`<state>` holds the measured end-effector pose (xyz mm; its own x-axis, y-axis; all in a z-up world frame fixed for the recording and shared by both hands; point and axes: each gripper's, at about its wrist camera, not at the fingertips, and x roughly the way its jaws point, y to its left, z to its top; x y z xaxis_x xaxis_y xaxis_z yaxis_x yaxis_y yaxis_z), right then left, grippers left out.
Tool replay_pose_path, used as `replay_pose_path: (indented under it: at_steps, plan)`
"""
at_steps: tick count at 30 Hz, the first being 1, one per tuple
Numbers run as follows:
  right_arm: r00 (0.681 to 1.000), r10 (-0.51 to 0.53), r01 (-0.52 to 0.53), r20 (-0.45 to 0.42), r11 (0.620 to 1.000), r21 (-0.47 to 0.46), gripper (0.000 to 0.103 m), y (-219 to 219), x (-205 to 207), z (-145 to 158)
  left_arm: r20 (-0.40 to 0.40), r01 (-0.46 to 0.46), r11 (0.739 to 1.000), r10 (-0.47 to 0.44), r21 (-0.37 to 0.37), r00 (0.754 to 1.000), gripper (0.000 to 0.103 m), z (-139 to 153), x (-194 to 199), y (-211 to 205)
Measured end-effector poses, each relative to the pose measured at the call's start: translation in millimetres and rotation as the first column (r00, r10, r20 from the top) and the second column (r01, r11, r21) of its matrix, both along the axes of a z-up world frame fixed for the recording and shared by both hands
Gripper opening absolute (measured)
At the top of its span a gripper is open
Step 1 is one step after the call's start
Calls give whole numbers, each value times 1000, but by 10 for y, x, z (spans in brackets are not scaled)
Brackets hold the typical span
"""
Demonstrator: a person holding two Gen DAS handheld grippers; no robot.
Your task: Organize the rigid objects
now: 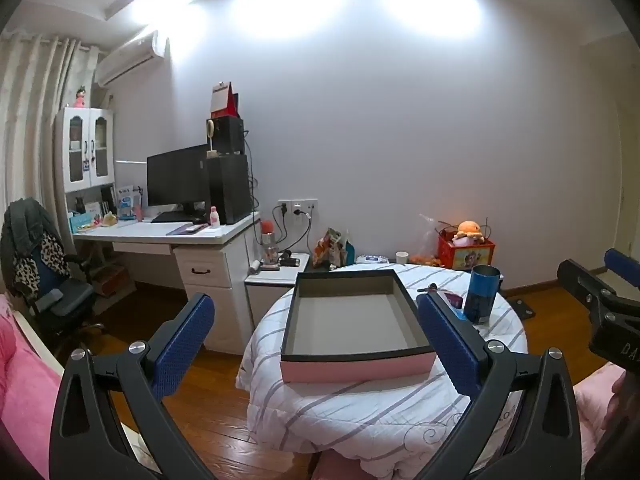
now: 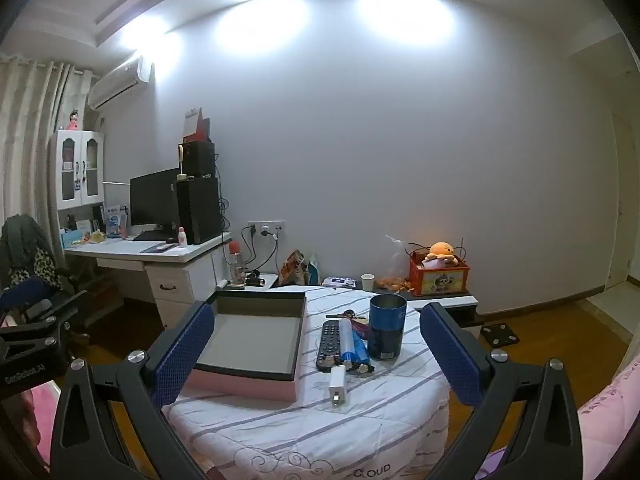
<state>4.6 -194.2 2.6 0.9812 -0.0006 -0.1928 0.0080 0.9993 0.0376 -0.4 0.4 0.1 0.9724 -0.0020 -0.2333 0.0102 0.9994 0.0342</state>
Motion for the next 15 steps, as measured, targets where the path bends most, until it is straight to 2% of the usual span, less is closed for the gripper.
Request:
replay_pose_path:
  at_steps: [15]
  plan:
    - [999, 6, -6, -43, 1000, -2, 103, -15, 43, -25, -17, 17, 1000, -17, 26, 1000, 103, -30, 4, -69]
